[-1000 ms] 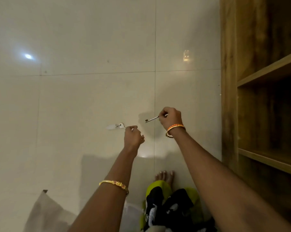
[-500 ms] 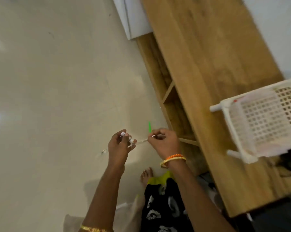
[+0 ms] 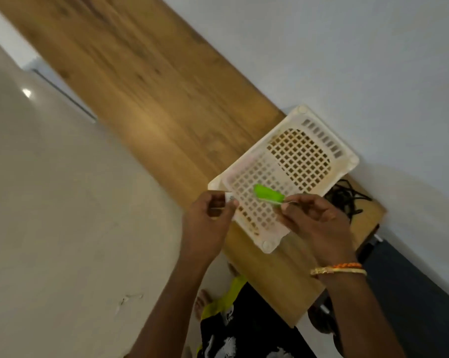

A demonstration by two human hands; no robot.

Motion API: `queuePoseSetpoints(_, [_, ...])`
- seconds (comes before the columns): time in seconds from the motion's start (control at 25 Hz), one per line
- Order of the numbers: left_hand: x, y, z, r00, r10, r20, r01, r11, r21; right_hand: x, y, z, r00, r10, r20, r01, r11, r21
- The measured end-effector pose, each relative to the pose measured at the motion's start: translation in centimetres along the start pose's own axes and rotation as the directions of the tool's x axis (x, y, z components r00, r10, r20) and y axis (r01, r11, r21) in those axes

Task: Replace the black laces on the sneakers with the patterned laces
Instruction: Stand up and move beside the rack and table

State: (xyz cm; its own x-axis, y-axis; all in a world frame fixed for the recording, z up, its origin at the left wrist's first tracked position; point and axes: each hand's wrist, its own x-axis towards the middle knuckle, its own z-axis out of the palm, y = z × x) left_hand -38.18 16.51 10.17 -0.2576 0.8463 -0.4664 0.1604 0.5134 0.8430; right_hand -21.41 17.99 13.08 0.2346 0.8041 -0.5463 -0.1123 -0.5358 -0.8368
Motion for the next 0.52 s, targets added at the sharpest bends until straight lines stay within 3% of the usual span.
queuePoseSetpoints(0.12, [3.0, 3.7, 4.7, 0.986, 0.141, 0.094, -0.157, 0.968, 0.196, 4.5, -1.2, -2.6, 0.977, -0.087, -0.197, 0.092, 0.996, 0.012])
queuePoseSetpoints(0.2, [5.9, 6.0, 8.1, 0.976, 0.175, 0.132, -0.206, 0.939, 0.277, 7.9, -1.1, -3.7, 0.942, -0.171, -0.290, 0.153, 0.985, -0.085])
queuePoseSetpoints(0.28, [9.1, 7.6, 11.2, 0.965, 0.202, 0.166, -0.258, 0.839, 0.479, 10.9, -0.4, -3.8, 0.899, -0.274, -0.343, 0.210, 0.955, -0.211])
queuePoseSetpoints(0.4, [12.4, 8.6, 14.2, 0.959, 0.233, 0.163, -0.273, 0.590, 0.760, 13.9, 0.6, -2.9, 0.835, -0.456, -0.310, 0.354, 0.874, -0.332])
queuePoseSetpoints(0.52, [13.4, 8.4, 15.8, 0.965, 0.241, 0.100, -0.221, 0.547, 0.808, 16.2, 1.4, -2.8, 0.774, -0.611, -0.166, 0.479, 0.736, -0.479])
